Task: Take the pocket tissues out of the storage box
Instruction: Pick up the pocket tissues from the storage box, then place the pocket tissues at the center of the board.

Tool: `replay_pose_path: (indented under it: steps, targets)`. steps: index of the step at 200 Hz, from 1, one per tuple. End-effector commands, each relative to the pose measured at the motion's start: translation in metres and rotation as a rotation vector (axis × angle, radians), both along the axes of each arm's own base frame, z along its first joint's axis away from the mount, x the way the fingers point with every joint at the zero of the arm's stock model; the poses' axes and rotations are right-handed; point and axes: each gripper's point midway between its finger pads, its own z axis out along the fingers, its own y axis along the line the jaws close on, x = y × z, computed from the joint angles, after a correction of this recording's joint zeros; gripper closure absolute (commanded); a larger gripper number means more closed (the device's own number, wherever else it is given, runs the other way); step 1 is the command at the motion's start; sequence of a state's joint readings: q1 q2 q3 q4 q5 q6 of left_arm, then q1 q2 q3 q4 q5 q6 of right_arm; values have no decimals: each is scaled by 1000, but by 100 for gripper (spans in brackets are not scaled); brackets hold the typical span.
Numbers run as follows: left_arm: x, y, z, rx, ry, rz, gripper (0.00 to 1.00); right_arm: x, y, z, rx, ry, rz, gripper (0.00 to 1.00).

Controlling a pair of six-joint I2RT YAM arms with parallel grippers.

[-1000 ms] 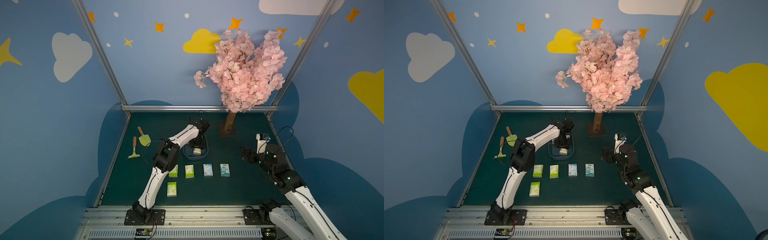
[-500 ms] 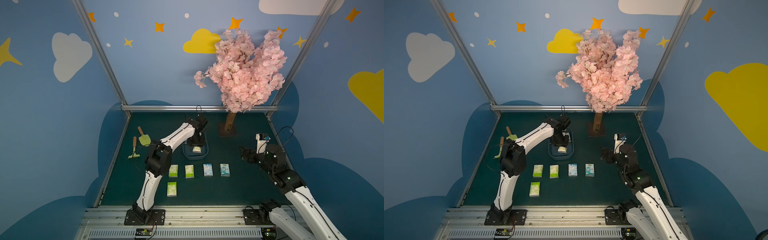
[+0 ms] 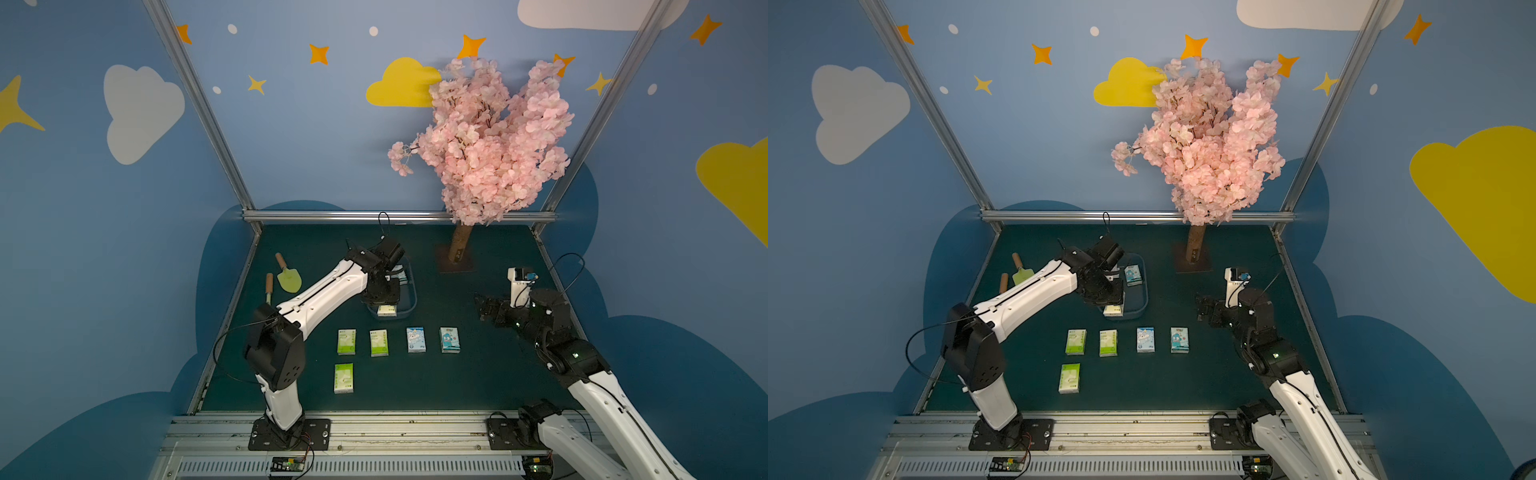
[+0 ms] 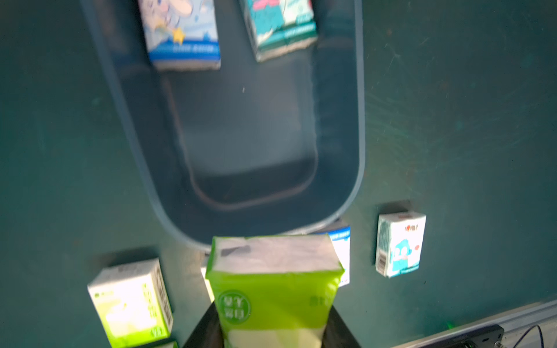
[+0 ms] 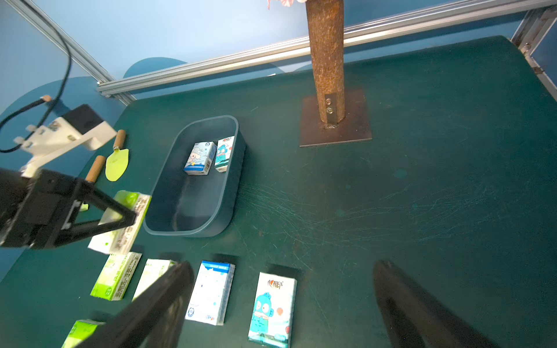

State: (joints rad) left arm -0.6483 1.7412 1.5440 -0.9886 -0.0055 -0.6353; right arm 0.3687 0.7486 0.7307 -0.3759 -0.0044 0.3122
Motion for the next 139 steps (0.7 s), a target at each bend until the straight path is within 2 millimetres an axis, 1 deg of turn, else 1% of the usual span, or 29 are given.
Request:
replay_pose_path:
  steps: [1,25,46,71,84,103,121,139]
  targets:
    - [-29,9,1,4,25,54,54,3,8,2,4,-15,45,2]
    - [-61,19,-3,20,36,77,55,6,11,0,-9,-13,65,2]
    - [-88,31,-11,60,49,104,55,9,15,2,-14,-19,85,2]
    - [-113,38,-20,66,76,128,54,11,21,0,-8,-11,115,2]
    - [-124,39,-26,72,88,131,54,12,24,1,-2,-9,125,2]
    - [-137,35,-38,61,129,123,54,13,26,2,6,-9,134,2]
    - [-145,32,-49,65,161,113,54,13,26,3,7,-15,139,2]
    - [-149,26,-59,56,191,103,54,12,27,3,4,-13,146,2]
